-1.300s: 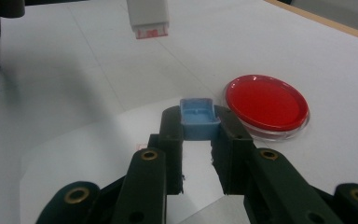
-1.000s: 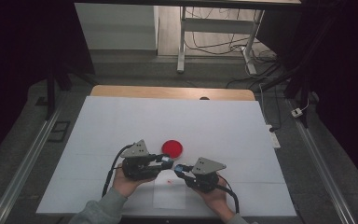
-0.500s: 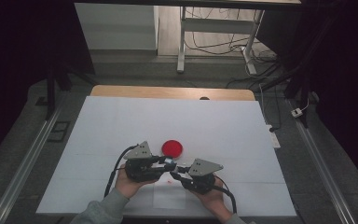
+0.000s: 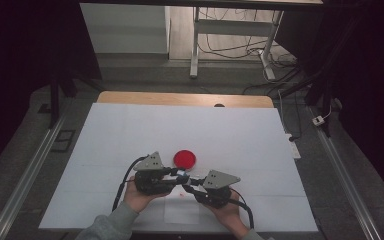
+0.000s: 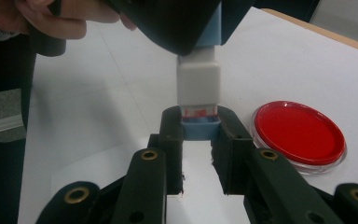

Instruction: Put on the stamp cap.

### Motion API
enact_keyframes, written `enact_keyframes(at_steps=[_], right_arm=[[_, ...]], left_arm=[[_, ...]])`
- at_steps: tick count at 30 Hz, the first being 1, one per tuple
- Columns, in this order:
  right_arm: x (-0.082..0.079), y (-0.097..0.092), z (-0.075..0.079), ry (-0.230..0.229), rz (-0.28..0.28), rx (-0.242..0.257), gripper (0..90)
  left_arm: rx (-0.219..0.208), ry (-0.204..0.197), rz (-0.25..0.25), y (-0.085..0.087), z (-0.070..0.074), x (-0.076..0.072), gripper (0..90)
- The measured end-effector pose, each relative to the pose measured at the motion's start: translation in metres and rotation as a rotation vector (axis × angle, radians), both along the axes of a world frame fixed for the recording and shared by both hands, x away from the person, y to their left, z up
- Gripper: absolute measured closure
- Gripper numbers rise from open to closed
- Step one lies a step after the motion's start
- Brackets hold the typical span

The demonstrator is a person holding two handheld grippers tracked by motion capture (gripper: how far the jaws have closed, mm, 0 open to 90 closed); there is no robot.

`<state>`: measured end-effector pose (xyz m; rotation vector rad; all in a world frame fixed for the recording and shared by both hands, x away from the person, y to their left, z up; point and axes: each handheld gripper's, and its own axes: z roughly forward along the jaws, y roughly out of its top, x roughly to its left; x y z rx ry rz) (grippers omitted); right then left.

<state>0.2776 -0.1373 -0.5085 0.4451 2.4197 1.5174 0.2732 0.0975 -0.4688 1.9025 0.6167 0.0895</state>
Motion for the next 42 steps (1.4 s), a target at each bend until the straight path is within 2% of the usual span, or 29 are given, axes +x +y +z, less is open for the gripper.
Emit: enact_keyframes(at_steps=[18,26,38,42], right_arm=[[-0.0011,-0.0014,0.0012,-0.002,0.008,0.022,73.7],[-0.0027,-0.0016,0.0026,-0.011,0.003,0.028,73.9],[-0.0057,-0.0011,0.0042,-0.041,-0.001,0.012,74.1],[-0.0061,-0.0008,0.0044,-0.039,-0.008,0.001,74.1]], left_arm=[[-0.003,0.006,-0.005,0.0000,-0.0014,0.0005,65.2],[-0.025,0.011,-0.011,0.0014,-0.0016,0.0010,65.5],[-0.018,0.018,-0.017,-0.0015,-0.0050,0.0006,65.6],[-0.010,0.016,-0.013,-0.0040,-0.0080,-0.0001,65.7]])
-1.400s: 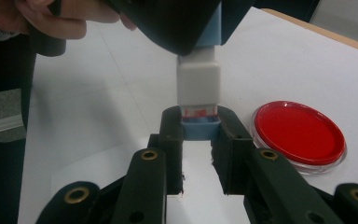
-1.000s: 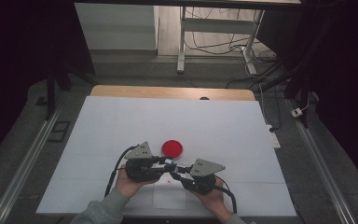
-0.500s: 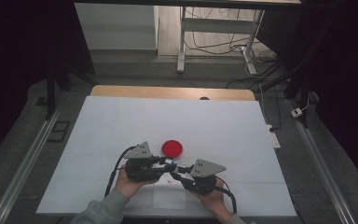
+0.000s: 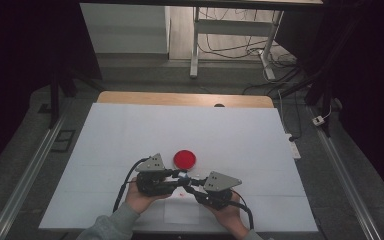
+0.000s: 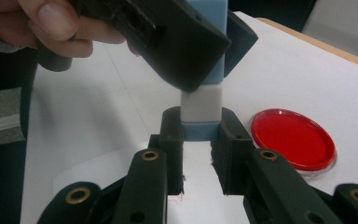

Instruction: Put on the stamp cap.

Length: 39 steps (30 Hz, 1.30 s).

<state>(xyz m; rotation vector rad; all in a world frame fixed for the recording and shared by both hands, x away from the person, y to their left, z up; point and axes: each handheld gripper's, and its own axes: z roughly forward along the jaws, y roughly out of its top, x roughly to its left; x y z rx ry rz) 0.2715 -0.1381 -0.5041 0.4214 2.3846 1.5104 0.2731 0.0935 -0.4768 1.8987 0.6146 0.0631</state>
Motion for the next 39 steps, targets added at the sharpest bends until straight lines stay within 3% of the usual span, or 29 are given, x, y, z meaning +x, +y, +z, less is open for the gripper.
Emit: enact_keyframes(at_steps=[16,27,32,39], right_arm=[[0.003,0.000,-0.004,0.009,0.005,-0.029,72.6],[0.006,-0.004,-0.003,0.027,-0.006,-0.038,57.8],[0.008,-0.015,-0.003,0.044,-0.024,-0.050,52.7],[0.015,-0.049,0.001,0.074,-0.115,-0.040,47.8]], left_arm=[[0.018,-0.012,0.021,-0.001,0.000,-0.001,65.4],[0.008,-0.015,0.028,0.003,0.003,0.000,65.4],[0.006,-0.017,0.046,0.009,0.004,0.001,65.4],[0.012,-0.020,0.070,0.015,0.006,0.002,65.4]])
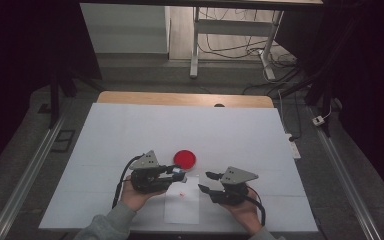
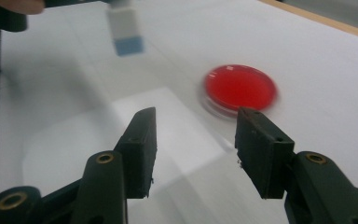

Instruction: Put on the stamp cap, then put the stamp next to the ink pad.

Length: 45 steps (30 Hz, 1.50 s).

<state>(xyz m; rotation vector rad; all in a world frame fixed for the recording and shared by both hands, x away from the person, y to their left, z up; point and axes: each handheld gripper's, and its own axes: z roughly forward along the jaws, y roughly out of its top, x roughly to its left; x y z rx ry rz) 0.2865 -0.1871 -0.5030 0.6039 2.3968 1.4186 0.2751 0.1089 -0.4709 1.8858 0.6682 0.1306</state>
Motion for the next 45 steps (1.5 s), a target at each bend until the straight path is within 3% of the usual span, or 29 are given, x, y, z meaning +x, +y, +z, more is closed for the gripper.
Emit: enact_keyframes(at_steps=[11,26,35,45], right_arm=[[0.003,-0.053,0.007,-0.003,-0.113,0.021,47.2],[0.007,-0.083,0.004,0.019,-0.161,0.022,47.6],[0.004,-0.101,-0.001,0.034,-0.175,0.006,47.9],[0.006,-0.108,-0.001,0.033,-0.195,0.009,48.1]], left_arm=[[0.007,-0.005,0.040,0.011,0.003,0.003,65.3],[0.027,-0.013,0.105,0.031,0.004,0.007,65.3],[0.097,-0.016,0.159,0.043,-0.001,0.012,65.2],[0.155,0.026,0.216,0.055,-0.017,0.024,65.0]])
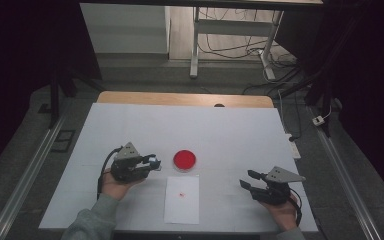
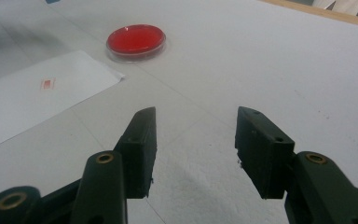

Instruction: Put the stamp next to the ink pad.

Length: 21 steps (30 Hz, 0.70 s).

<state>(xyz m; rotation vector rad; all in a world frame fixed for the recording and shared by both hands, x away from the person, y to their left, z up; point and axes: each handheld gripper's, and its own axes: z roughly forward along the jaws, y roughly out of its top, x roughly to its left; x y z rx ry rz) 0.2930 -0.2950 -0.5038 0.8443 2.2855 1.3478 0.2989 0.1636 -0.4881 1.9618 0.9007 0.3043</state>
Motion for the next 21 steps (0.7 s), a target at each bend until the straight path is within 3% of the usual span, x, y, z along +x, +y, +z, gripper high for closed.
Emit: enact_keyframes(at_steps=[8,16,21], right_arm=[[0.001,0.002,-0.002,0.007,0.007,-0.007,48.1],[0.002,0.004,-0.003,0.015,0.014,-0.012,47.9],[0.002,0.005,-0.003,0.016,0.017,-0.019,47.8]], left_arm=[[0.046,0.044,0.025,-0.001,-0.017,0.010,64.8],[0.101,0.058,0.028,-0.010,-0.028,0.016,64.8],[0.115,0.048,0.032,-0.019,-0.033,0.021,64.8]])
